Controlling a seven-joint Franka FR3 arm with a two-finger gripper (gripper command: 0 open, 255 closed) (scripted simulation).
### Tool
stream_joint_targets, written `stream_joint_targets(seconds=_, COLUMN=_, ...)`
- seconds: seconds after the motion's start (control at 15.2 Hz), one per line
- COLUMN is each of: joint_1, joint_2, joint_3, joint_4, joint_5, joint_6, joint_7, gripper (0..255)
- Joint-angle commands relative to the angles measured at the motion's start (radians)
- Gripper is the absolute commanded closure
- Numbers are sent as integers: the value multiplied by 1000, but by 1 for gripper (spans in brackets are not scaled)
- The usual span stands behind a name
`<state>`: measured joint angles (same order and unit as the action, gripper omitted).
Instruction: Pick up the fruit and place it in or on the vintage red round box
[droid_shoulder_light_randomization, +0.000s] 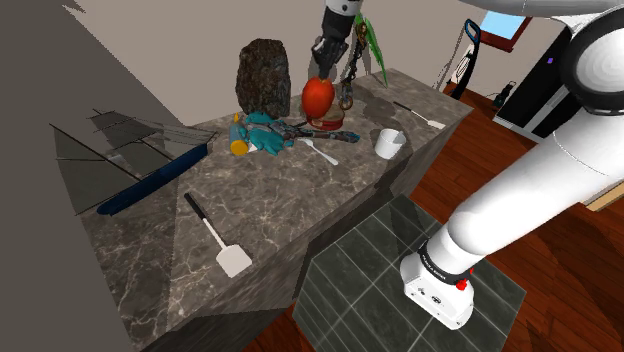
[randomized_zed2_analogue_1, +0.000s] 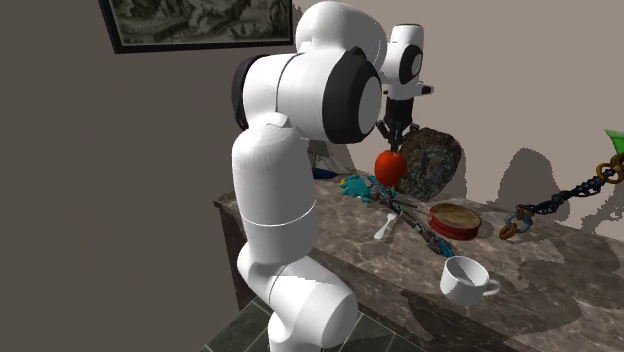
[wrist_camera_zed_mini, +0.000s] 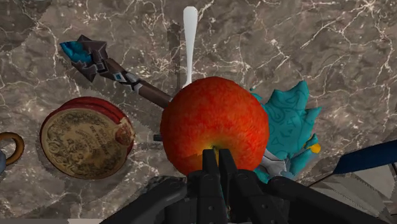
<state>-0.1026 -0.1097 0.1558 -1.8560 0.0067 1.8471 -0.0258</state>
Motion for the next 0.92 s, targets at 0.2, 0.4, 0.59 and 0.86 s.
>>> stream_joint_targets(seconds=0.2, joint_1=-47, joint_2=112, joint_3=-52, joint_4=156, joint_5=-8, joint_6=-44, joint_7=-98, gripper=255)
stream_joint_targets(seconds=0.4, joint_1=-73, joint_2=190, joint_3=-77, joint_4=269, joint_5=-9, joint_6=-80, joint_7=-150, gripper=255)
stream_joint_targets(seconds=0.59, joint_1=-100, joint_2=278, joint_3=-98, joint_4=402, joint_5=-7, joint_6=-126, joint_7=-200, gripper=255)
stream_joint_targets(seconds=0.86, joint_1=-138, joint_2=420, joint_3=-122, joint_4=626, joint_5=-2, joint_6=-208, joint_7=-261, gripper=255)
